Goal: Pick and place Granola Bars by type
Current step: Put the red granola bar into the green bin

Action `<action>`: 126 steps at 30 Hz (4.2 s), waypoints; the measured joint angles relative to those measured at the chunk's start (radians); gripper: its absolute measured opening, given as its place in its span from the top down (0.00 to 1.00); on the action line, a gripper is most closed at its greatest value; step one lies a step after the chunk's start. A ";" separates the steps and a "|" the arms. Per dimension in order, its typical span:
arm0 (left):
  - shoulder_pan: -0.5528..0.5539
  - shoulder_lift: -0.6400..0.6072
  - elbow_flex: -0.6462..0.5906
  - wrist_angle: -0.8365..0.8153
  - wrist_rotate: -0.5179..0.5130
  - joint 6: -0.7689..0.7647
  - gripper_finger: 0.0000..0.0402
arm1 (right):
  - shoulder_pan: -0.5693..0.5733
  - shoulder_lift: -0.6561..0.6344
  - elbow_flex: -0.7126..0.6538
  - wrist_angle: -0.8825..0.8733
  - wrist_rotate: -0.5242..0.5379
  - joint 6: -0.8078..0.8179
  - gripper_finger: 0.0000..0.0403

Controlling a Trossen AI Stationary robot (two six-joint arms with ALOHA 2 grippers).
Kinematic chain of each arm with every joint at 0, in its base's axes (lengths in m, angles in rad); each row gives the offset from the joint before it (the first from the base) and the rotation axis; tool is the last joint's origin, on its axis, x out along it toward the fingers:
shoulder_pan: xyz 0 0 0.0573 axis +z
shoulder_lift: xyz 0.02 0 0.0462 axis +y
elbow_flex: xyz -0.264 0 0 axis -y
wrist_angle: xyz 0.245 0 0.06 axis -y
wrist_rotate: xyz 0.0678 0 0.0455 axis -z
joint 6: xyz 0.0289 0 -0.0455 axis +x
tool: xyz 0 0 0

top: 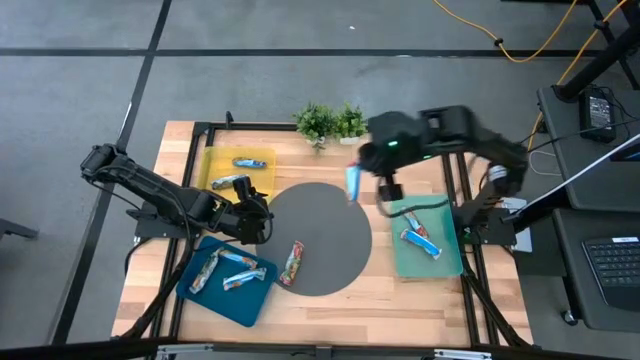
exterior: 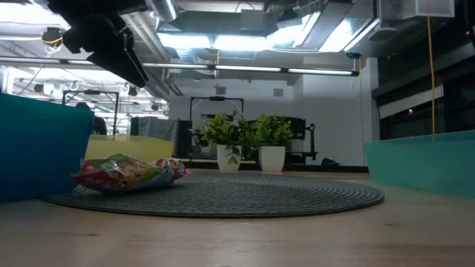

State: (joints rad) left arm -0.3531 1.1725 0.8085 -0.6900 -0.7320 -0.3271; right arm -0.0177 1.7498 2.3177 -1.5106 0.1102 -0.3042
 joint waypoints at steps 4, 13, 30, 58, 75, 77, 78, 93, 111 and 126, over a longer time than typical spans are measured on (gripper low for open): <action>0.000 0.000 0.000 -0.004 -0.001 0.000 0.40 | 0.001 -0.080 -0.001 -0.068 0.014 0.076 1.00; -0.001 0.000 0.000 -0.011 -0.001 0.000 0.40 | 0.061 -0.321 -0.243 -0.058 0.129 0.242 1.00; -0.001 0.000 0.000 -0.011 -0.007 -0.010 0.40 | 0.165 -0.848 -1.137 0.203 0.155 0.603 1.00; -0.006 0.001 0.000 -0.010 -0.008 -0.030 0.40 | 0.247 -1.179 -1.639 0.259 0.210 1.166 1.00; -0.014 0.001 0.000 -0.010 -0.008 -0.036 0.40 | 0.246 -1.177 -1.642 0.253 0.210 1.348 0.98; -0.014 0.001 0.000 -0.010 -0.008 -0.037 0.40 | 0.246 -1.164 -1.642 0.275 0.210 1.346 0.98; -0.014 0.001 0.000 -0.010 -0.008 -0.037 0.40 | 0.246 -1.156 -1.642 0.287 0.209 1.345 0.98; -0.064 0.001 0.000 -0.011 -0.007 -0.054 0.40 | 0.246 -1.076 -1.701 0.318 0.114 1.375 0.97; -0.065 0.001 0.000 -0.010 -0.011 -0.071 0.40 | 0.246 -1.076 -1.701 0.361 0.098 1.368 0.75; -0.065 0.001 0.000 -0.010 -0.034 -0.071 0.40 | 0.246 -0.919 -1.701 1.032 0.094 0.722 0.61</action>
State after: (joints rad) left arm -0.4183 1.1732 0.8085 -0.7002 -0.7661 -0.3985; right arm 0.2287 0.8307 0.6163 -0.4785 0.2037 0.4179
